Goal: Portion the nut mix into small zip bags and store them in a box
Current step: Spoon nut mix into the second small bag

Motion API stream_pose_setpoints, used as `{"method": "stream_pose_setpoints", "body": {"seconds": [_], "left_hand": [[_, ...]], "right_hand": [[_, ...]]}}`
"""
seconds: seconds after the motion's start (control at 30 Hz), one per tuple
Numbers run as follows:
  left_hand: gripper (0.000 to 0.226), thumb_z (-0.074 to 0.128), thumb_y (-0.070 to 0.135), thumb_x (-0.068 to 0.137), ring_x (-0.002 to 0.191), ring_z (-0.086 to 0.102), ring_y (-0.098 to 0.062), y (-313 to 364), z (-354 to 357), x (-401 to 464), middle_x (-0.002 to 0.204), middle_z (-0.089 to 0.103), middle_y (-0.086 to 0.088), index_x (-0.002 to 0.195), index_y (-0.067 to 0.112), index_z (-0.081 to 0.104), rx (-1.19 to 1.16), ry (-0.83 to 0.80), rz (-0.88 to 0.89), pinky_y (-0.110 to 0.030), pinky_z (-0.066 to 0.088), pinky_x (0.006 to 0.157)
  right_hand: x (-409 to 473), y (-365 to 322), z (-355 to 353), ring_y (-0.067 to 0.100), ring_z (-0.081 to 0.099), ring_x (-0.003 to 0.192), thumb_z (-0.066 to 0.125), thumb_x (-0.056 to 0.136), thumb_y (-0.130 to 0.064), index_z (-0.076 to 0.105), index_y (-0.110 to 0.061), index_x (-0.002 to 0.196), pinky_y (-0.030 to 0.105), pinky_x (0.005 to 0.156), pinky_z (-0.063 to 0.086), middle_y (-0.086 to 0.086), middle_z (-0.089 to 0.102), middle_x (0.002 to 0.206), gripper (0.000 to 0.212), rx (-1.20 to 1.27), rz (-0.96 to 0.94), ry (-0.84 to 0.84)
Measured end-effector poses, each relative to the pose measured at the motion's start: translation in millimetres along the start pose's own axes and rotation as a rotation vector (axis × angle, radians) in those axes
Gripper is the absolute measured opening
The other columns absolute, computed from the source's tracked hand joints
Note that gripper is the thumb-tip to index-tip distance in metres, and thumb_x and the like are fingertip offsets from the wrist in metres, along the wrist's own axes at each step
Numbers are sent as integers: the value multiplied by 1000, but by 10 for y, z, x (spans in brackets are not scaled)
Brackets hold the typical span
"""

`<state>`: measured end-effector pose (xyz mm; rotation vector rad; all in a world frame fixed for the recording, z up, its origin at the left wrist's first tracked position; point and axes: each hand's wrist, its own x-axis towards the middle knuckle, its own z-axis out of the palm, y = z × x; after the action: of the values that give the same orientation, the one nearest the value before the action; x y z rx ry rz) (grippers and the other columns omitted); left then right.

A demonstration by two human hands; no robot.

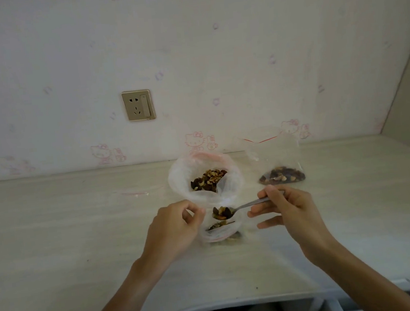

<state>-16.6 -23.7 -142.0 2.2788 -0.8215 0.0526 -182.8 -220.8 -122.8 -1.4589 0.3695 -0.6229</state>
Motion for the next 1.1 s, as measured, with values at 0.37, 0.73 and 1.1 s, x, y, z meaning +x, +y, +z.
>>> {"method": "stream_pose_setpoints", "body": {"seconds": [0.37,0.73,1.1], "left_hand": [[11,64,35,100,85,65,-5,-22,-21,-90,87,69,20,91,31,70,-185,51,228,-12,45,67],[14,67,37,98,75,66,-6,-111,10,-36,79,70,18,85,35,71,-200,88,173,-14,47,62],[63,49,84,86,91,62,-16,-213,-81,573,93,63,12,111,26,48,-91,112,-332,-36,47,77]], "right_hand": [[-284,-76,-66,9,72,86,46,107,-32,74,-16,118,31,70,60,-5,76,103,35,-922,-812,-292],[-115,-78,22,23,76,83,49,103,-31,72,-9,104,32,59,62,7,78,86,32,-137,-273,-12],[551,6,310,24,79,83,46,108,-36,68,-3,104,35,66,65,10,80,86,39,51,117,109]]}}
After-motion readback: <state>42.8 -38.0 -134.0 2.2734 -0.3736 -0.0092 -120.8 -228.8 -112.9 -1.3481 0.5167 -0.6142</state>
